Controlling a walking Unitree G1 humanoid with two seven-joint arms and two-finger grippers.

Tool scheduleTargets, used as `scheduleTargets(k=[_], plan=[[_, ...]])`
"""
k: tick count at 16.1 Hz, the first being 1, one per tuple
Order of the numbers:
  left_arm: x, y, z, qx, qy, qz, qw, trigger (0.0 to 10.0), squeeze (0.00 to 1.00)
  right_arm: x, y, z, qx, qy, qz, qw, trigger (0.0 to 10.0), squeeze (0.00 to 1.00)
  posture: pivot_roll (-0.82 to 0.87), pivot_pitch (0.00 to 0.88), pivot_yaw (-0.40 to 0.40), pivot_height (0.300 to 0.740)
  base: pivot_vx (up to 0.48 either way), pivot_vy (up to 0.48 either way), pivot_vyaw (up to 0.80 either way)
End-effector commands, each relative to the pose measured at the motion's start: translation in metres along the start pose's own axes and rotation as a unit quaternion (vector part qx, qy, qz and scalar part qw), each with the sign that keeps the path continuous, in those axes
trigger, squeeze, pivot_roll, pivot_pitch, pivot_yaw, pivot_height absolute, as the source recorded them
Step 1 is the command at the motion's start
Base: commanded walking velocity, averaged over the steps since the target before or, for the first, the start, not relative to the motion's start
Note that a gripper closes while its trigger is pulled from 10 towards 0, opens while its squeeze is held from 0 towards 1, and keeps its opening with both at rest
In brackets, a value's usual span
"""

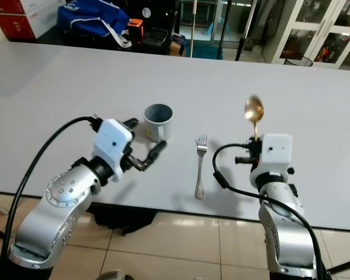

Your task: Setting the table

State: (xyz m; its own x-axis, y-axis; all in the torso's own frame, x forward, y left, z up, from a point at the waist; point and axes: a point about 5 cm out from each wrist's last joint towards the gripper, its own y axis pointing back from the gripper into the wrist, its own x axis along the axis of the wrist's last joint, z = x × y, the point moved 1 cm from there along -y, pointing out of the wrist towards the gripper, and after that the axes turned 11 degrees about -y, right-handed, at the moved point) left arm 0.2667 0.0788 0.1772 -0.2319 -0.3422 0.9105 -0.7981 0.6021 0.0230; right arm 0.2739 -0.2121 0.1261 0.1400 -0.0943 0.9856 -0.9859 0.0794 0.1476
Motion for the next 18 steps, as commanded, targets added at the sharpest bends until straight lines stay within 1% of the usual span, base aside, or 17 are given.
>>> scheduleTargets(k=[1, 2, 5, 6, 8, 9, 11, 12, 18], plan=[[-0.002, 0.002, 0.0, -0.005, -0.002, -0.004, 1.0, 10.0, 0.0, -0.004, -0.004, -0.001, 0.006, 0.009, -0.021, 1.0, 10.0, 0.0, 0.0, 0.086, -0.019, 0.74, 0.0, 0.0, 0.0], [-0.003, 0.003, -0.001, -0.005, -0.003, -0.005, 1.0, 10.0, 0.0, -0.004, -0.006, -0.002, 0.008, 0.006, -0.022, 1.0, 10.0, 0.0, 0.0, 0.087, -0.02, 0.74, 0.0, 0.0, 0.0], [-0.007, 0.012, -0.006, -0.017, -0.002, -0.013, 1.0, 10.0, 0.0, -0.01, -0.018, -0.011, 0.024, -0.007, -0.049, 0.998, 10.0, 0.0, 0.0, 0.106, -0.025, 0.74, 0.0, 0.0, 0.0], [-0.011, 0.018, -0.005, -0.034, -0.006, -0.023, 0.999, 10.0, 0.0, -0.019, -0.024, -0.016, 0.02, -0.014, -0.083, 0.996, 10.0, 0.0, 0.0, 0.118, -0.029, 0.74, 0.0, 0.0, 0.0], [-0.015, 0.025, 0.002, -0.063, -0.008, -0.034, 0.997, 10.0, 0.0, -0.032, -0.027, -0.024, 0.016, -0.049, -0.128, 0.99, 10.0, 0.0, 0.01, 0.131, -0.038, 0.74, 0.0, 0.0, 0.0], [-0.015, 0.026, 0.003, -0.068, -0.009, -0.035, 0.997, 10.0, 0.0, -0.034, -0.027, -0.025, 0.017, -0.056, -0.133, 0.989, 10.0, 0.0, 0.01, 0.132, -0.039, 0.74, 0.0, 0.0, 0.0], [-0.015, 0.031, 0.013, -0.101, -0.01, -0.037, 0.994, 10.0, 0.0, -0.037, -0.025, -0.03, 0.008, -0.091, -0.143, 0.986, 10.0, 0.0, 0.0, 0.142, -0.04, 0.74, 0.0, 0.0, 0.0], [-0.015, 0.032, 0.015, -0.105, -0.01, -0.038, 0.994, 10.0, 0.0, -0.038, -0.025, -0.031, 0.005, -0.105, -0.145, 0.984, 10.0, 0.0, 0.0, 0.143, -0.04, 0.74, 0.0, 0.0, 0.0], [-0.014, 0.034, 0.02, -0.117, -0.008, -0.042, 0.992, 10.0, 0.0, -0.036, -0.018, -0.041, 0.013, -0.136, -0.151, 0.979, 10.0, 0.0, 0.0, 0.159, -0.043, 0.74, 0.0, 0.0, 0.0]])
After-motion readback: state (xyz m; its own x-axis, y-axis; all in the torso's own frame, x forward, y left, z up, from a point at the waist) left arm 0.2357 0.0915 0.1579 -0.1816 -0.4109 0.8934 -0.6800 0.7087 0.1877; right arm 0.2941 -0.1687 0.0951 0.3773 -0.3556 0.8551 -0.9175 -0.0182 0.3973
